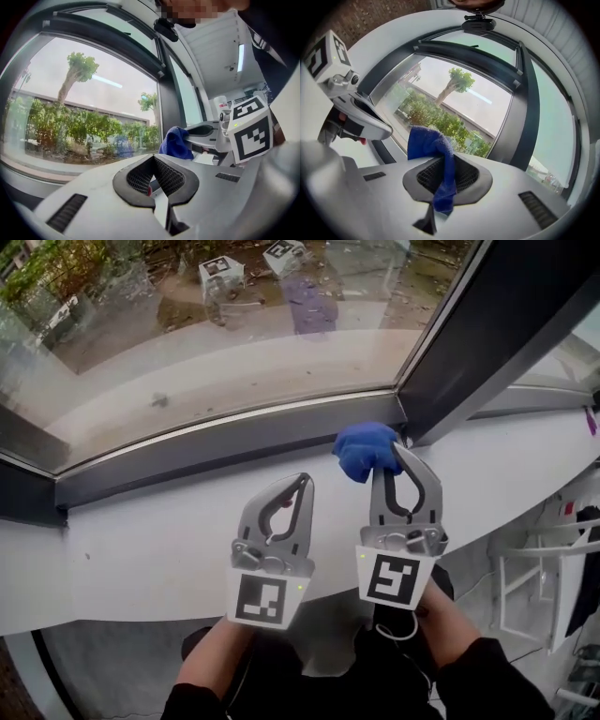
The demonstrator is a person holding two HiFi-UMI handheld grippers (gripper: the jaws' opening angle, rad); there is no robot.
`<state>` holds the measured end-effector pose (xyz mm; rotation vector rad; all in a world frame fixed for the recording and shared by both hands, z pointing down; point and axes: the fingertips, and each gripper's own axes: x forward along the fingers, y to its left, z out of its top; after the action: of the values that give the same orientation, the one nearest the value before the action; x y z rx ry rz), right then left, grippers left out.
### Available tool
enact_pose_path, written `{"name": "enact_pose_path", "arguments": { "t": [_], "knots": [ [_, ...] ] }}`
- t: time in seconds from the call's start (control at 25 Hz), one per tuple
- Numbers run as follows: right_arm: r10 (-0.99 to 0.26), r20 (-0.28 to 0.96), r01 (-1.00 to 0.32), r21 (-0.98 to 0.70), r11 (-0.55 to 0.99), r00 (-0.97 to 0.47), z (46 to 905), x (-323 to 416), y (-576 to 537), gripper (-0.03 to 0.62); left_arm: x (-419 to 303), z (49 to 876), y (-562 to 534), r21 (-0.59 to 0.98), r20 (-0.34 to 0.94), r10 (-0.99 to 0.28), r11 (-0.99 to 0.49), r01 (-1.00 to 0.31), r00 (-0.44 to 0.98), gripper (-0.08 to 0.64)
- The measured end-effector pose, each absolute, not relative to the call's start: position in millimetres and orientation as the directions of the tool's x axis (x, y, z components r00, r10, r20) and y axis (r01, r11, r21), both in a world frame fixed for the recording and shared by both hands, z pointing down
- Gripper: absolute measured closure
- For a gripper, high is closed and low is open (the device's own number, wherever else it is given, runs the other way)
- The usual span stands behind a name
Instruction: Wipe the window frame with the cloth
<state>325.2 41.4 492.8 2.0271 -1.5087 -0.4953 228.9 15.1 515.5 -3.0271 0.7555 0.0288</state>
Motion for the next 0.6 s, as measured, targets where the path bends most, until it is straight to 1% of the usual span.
{"name": "enact_pose_path", "arguments": {
  "t": [0.08, 0.28, 0.4, 0.48, 0.6],
  "knots": [
    [-0.941, 0.006, -0.706, 0.663, -0.250, 0.339, 489.9, 337.0, 40.3, 0.569, 229.2, 512.0, 10.0, -0.018, -0.035, -0.470, -0.882, -0.471, 0.882, 0.555],
    [-0.916, -0.024, -0.620, 0.729, -0.290, 0.401, 483.9, 349.3, 35.8, 0.569, 234.2, 511.6, -11.9, 0.013, -0.063, -0.480, -0.877, -0.480, 0.875, 0.555],
    [-0.878, -0.072, -0.487, 0.809, -0.329, 0.474, 485.9, 358.9, 27.7, 0.569, 218.5, 513.7, -15.9, 0.022, -0.062, -0.500, -0.866, -0.500, 0.864, 0.555],
    [-0.859, -0.082, -0.394, 0.864, -0.315, 0.506, 492.8, 369.0, 13.6, 0.569, 208.9, 517.7, -16.2, 0.007, -0.049, -0.506, -0.862, -0.507, 0.861, 0.555],
    [-0.841, -0.065, -0.327, 0.903, -0.278, 0.537, 505.3, 386.3, -9.5, 0.569, 209.8, 526.1, -13.2, -0.010, -0.042, -0.490, -0.871, -0.491, 0.871, 0.555]
  ]
}}
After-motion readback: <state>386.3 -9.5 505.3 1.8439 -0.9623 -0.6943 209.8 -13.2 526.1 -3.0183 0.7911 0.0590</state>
